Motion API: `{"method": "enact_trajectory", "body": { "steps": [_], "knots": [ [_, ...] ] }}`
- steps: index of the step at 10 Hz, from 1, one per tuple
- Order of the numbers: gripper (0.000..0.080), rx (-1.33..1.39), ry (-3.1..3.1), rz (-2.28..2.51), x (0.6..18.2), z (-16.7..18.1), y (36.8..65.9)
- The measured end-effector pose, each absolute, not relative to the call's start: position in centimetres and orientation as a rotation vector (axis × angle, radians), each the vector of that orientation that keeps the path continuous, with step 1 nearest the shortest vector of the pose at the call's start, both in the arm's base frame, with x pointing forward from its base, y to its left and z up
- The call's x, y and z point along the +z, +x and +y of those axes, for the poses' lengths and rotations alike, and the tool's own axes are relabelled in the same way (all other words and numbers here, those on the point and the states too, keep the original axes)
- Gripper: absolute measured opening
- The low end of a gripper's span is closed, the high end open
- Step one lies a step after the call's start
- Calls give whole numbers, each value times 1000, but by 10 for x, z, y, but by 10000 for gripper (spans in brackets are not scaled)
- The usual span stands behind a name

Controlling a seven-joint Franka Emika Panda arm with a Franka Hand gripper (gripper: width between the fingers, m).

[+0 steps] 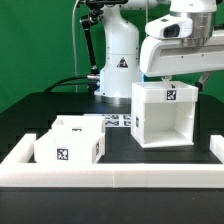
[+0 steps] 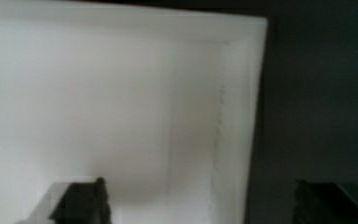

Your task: Assemble drawer

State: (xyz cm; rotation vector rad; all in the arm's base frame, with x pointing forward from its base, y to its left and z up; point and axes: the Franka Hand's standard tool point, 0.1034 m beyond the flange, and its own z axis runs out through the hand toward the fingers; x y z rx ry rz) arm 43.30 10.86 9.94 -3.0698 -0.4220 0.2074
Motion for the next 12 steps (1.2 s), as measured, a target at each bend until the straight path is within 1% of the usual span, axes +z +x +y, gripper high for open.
{"method": "enact_trajectory", "body": {
  "steps": [2, 3, 4, 5, 12],
  "knots": [
    [244, 208, -3070, -422, 99, 109, 433],
    [244, 208, -3070, -422, 99, 109, 433],
    [73, 208, -3070, -422, 99, 109, 433],
    [36, 205, -3070, -423, 100, 109, 433],
    [37, 204, -3070, -422, 100, 108, 434]
  ]
}}
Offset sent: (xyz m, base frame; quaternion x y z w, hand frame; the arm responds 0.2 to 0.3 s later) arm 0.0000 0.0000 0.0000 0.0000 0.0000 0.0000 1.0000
